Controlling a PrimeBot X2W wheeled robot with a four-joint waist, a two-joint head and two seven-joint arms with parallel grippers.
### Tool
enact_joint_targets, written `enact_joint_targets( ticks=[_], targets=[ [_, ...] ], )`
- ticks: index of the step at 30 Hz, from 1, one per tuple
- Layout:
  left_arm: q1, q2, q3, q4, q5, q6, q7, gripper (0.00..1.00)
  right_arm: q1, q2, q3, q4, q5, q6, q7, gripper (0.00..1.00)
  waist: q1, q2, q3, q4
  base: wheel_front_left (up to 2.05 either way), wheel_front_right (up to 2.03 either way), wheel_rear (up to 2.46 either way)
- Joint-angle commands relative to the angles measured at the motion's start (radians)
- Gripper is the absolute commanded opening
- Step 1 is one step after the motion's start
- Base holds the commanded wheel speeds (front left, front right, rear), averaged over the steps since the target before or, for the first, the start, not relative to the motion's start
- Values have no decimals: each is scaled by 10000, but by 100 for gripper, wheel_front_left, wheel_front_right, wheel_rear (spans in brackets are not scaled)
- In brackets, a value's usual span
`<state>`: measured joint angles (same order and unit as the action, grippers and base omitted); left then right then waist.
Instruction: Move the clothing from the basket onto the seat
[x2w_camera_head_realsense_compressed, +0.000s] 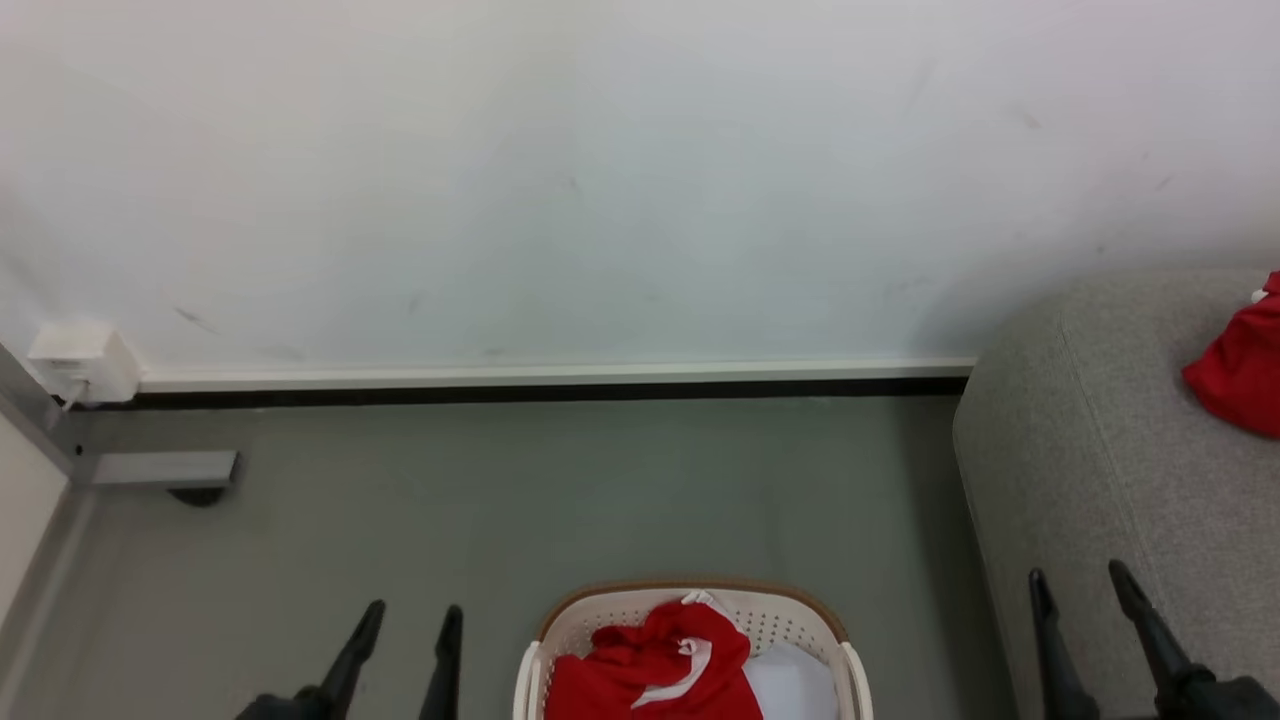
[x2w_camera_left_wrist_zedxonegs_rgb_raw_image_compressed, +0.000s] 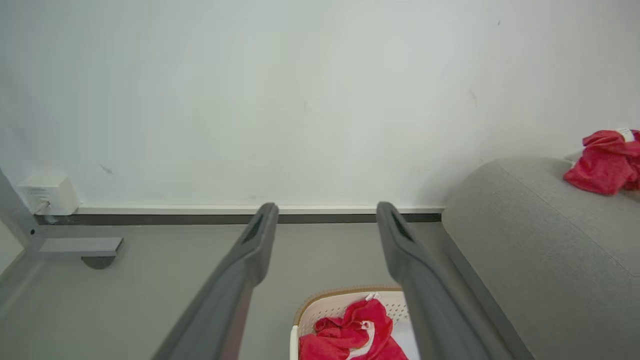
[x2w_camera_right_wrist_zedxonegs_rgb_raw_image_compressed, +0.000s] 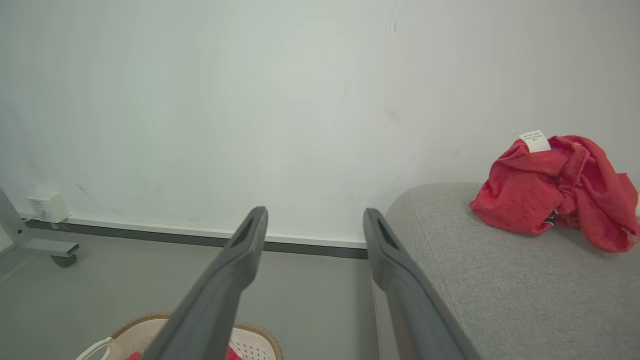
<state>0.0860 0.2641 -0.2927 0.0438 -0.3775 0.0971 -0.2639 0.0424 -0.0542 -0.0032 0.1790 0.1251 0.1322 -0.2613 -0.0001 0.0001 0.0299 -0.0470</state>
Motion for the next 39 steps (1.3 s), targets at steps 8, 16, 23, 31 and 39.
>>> enact_joint_targets(
  ticks=[8, 16, 23, 31, 39],
  targets=[
    [-2398, -282, -1231, 1366, 1160, -914, 592, 100, -1375, 31, -144, -894, 91, -28, -43, 100, 1, -1, 2409, -668, 0, 0, 0],
    [-5236, -596, -2572, 3844, 2374, -1524, 2522, 100, -2567, 33, 98, -1645, 594, -27, -41, 100, 1, -1, 4525, -1422, 0, 0, 0],
    [-7237, -899, -3077, 5813, 2985, -1650, 3713, 100, -3465, 37, 449, -2207, 976, -27, -31, 100, 1, -1, 6263, -1993, 0, 0, 0],
    [-8889, -875, -3291, 7662, 3539, -1321, 4254, 100, -4216, 37, 637, -2828, 1422, -27, -30, 100, 1, -1, 7766, -2331, 0, 0, 0],
    [-10012, -498, -3456, 9003, 4039, -713, 4514, 100, -4495, 36, 867, -3427, 1724, -27, -32, 100, 1, -1, 8575, -2691, 0, 0, 0]
  ],
)
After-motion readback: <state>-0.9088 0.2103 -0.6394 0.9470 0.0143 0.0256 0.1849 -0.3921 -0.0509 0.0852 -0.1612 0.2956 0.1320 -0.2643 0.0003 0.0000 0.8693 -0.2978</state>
